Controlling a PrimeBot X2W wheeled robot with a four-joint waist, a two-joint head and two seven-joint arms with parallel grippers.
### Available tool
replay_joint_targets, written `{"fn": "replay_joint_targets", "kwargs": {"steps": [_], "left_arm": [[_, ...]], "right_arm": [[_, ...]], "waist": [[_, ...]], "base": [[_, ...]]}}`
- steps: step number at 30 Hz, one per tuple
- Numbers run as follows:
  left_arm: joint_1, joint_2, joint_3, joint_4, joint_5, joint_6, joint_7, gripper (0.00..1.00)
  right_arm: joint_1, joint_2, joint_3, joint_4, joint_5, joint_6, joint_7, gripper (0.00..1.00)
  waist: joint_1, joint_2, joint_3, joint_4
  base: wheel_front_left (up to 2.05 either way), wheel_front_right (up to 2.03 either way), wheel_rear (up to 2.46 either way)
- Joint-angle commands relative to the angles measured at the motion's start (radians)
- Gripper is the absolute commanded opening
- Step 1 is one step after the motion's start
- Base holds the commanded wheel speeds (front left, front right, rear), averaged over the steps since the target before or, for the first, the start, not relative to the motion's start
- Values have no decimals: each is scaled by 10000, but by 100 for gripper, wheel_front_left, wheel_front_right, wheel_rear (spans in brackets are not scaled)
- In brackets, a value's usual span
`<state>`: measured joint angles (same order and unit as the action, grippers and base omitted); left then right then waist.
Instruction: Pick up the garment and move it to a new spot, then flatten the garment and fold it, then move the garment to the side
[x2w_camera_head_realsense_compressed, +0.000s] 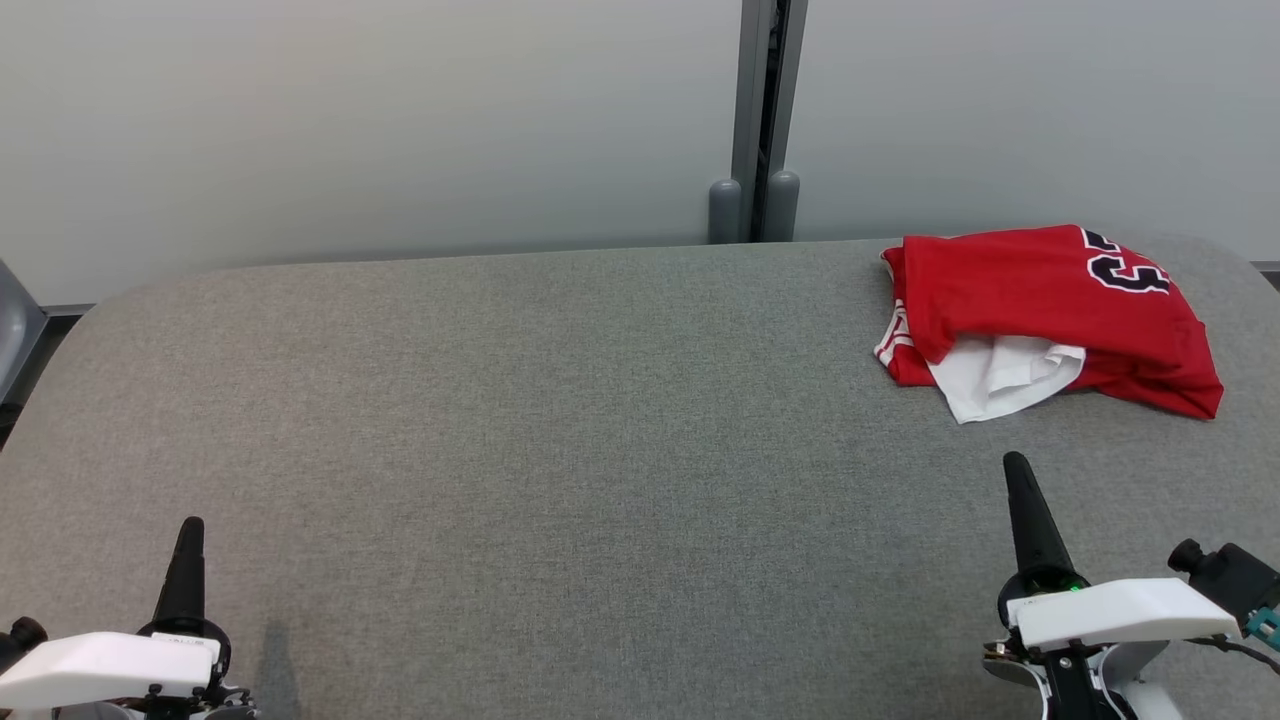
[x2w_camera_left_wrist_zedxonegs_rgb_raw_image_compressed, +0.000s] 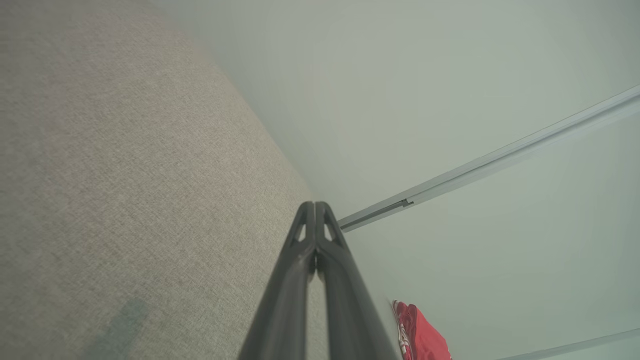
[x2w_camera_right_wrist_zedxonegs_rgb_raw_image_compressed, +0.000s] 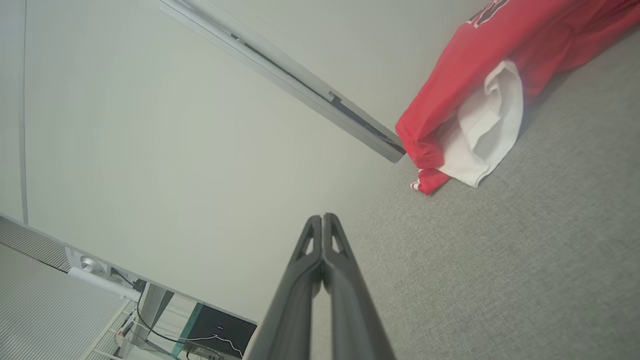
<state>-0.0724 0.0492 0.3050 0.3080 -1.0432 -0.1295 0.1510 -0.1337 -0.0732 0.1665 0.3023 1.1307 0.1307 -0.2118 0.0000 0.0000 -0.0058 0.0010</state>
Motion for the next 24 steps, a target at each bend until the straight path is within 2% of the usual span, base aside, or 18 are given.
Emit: {"fn": "replay_joint_targets", "kwargs": {"steps": [1, 24], "left_arm": [[-319, 97, 100, -58, -181, -11, 59, 0], [-789, 158, 801, 134, -2195, -14, 1118, 0]], "right_arm": [[-208, -47, -14, -71, 218, 1, 21, 0], [-559, 70, 303, 158, 2423, 2, 155, 0]], "waist": [[0, 0, 1, 0], [0, 0, 36, -3]], "base": [[0, 0, 0], [0, 0, 0]]}}
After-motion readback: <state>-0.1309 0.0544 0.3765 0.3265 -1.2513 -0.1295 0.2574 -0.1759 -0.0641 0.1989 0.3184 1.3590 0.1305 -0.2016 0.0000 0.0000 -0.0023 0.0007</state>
